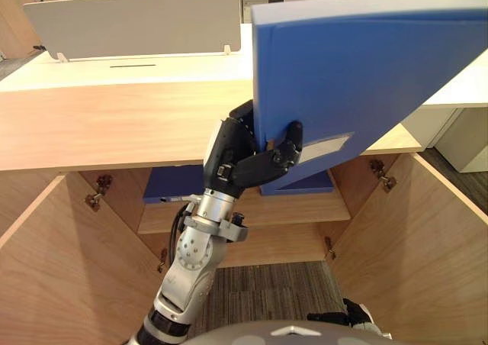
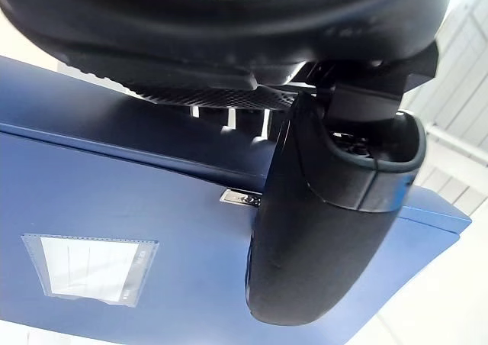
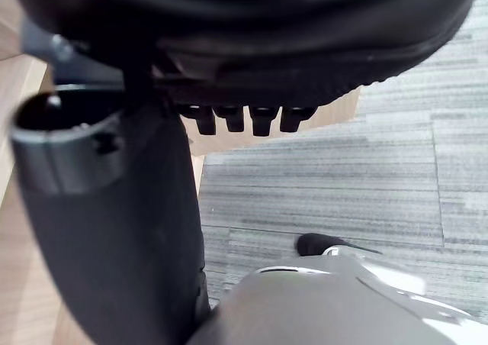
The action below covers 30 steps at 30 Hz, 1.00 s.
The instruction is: Walk over to the cabinet, pick up the folder, carry it to the office cabinet, place the folder inside the office cabinet, then close the office cabinet door
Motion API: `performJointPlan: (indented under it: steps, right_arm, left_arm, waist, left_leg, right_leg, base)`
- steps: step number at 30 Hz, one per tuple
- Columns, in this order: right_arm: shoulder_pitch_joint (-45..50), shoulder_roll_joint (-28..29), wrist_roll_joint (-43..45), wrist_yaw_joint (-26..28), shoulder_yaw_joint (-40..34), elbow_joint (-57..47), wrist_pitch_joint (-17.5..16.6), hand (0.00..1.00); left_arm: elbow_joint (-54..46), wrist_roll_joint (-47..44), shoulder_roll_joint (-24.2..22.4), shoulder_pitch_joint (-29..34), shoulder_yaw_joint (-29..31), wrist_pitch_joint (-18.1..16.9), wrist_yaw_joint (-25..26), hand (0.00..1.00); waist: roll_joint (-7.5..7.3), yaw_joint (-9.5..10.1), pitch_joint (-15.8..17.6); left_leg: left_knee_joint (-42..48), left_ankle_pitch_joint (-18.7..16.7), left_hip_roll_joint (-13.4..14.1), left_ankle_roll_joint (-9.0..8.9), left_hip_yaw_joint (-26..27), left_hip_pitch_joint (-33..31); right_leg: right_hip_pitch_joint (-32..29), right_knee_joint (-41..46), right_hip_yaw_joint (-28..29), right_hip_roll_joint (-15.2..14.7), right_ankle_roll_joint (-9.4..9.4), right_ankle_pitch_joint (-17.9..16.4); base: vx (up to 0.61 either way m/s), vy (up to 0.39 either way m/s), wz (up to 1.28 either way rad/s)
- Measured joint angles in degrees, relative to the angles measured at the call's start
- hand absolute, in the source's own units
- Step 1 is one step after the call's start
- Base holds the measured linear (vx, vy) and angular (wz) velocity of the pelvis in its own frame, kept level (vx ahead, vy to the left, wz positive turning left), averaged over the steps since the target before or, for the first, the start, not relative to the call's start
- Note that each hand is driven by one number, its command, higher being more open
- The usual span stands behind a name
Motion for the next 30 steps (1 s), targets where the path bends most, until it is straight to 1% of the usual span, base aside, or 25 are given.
performJointPlan:
  steps: [1,4,9,11,12,13,14,16,19,24,30]
  right_arm:
    - [0.3,0.1,0.0,-0.1,0.0,-0.7,0.0,1.00]
    - [2.7,0.9,2.0,-0.8,0.0,-8.2,0.1,1.00]
    - [7.5,2.9,4.5,-1.3,-0.1,-28.2,-0.1,1.00]
    - [9.3,3.7,4.5,-1.4,-0.1,-36.9,-0.7,1.00]
    - [9.7,3.9,4.5,-1.4,-0.2,-39.2,-1.0,1.00]
    - [10.5,4.7,4.8,-1.4,-0.3,-44.5,-1.6,1.00]
    - [10.9,5.1,5.1,-1.3,-0.3,-46.6,-1.8,1.00]
    - [12.4,6.1,7.9,-0.6,-0.3,-53.5,-3.3,1.00]
    - [13.4,6.9,9.6,0.9,-0.3,-60.0,-4.0,1.00]
    - [14.1,6.8,12.3,3.4,-1.5,-67.9,-4.5,1.00]
    - [14.1,5.5,23.5,8.3,-4.0,-77.5,-6.6,1.00]
  left_arm:
    - [-0.1,-0.8,0.0,0.0,0.0,0.0,0.0,0.00]
    - [-1.1,-3.6,-0.1,0.7,0.1,0.1,-0.5,0.00]
    - [-3.6,-8.1,-0.9,7.3,1.8,0.7,-2.7,0.00]
    - [-3.9,-8.9,-0.9,10.2,2.9,1.5,-3.2,0.00]
    - [-3.9,-9.4,-0.9,11.0,3.2,1.6,-3.2,0.00]
    - [-3.9,-10.1,-1.0,12.8,3.9,2.5,-3.6,0.00]
    - [-3.9,-10.3,-1.0,13.5,4.3,2.8,-3.7,0.00]
    - [-3.9,-10.4,-0.9,15.7,5.5,3.5,-4.1,0.00]
    - [-3.9,-10.3,-0.9,16.2,7.4,3.9,-4.8,0.00]
    - [-3.9,-10.3,-1.0,16.1,10.8,3.9,-5.4,0.00]
    - [-3.9,-10.2,-1.0,16.1,14.1,3.9,-5.7,0.00]
  waist:
    - [-0.07,0.01,-0.1]
    - [-0.15,0.02,-0.2]
    - [-0.20,-0.37,-0.6]
    - [-0.26,-0.41,-0.7]
    - [-0.30,-0.42,-0.7]
    - [-0.34,-0.40,-0.6]
    - [-0.40,-0.41,-0.7]
    - [-0.74,-0.41,-0.8]
    - [-1.16,-0.55,-0.6]
    - [-1.17,-0.71,-0.5]
    - [-1.01,-0.82,-0.5]
  left_leg:
    - [0.0,0.0,0.0,0.00,0.0,0.0]
    - [0.1,0.0,-0.2,0.00,0.1,-0.3]
    - [0.5,0.0,-0.1,0.00,0.2,-1.3]
    - [0.6,0.0,-0.1,0.01,0.2,-1.6]
    - [0.7,0.0,-0.1,0.01,0.2,-1.7]
    - [0.7,0.0,-0.1,0.04,0.2,-1.9]
    - [0.7,-0.1,-0.1,0.05,0.2,-1.9]
    - [0.7,-0.1,-0.1,0.04,0.3,-2.4]
    - [0.9,-0.1,-0.1,0.07,0.4,-3.1]
    - [0.9,-0.1,-0.1,0.09,0.6,-2.9]
    - [0.9,-0.2,-0.1,0.26,1.8,-2.9]
  right_leg:
    - [-0.1,0.2,0.0,0.0,0.00,-0.1]
    - [-0.9,1.1,0.2,-0.2,0.03,-0.3]
    - [-1.8,1.3,0.3,-0.2,0.01,-0.2]
    - [-2.0,1.3,0.3,-0.2,0.00,-0.2]
    - [-2.1,1.2,0.3,-0.2,0.01,-0.1]
    - [-2.1,1.0,0.3,-0.1,0.01,0.0]
    - [-2.2,0.9,0.3,-0.1,0.00,0.0]
    - [-2.6,0.6,0.4,0.0,0.00,0.2]
    - [-2.7,-0.6,0.5,0.1,0.04,0.9]
    - [-2.5,-1.7,0.8,0.1,0.13,1.4]
    - [-1.8,-4.0,1.8,0.4,0.18,3.0]
  base:
    - [0.00,0.000,0.00]
    - [-0.03,-0.013,-0.03]
    - [0.00,-0.002,-0.01]
    - [0.00,0.000,0.00]
    - [0.00,0.000,0.00]
    - [0.00,0.000,0.00]
    - [0.00,0.000,0.00]
    - [0.00,0.000,0.00]
    - [0.00,0.001,-0.01]
    - [0.02,0.009,-0.04]
    - [-0.02,0.010,-0.10]
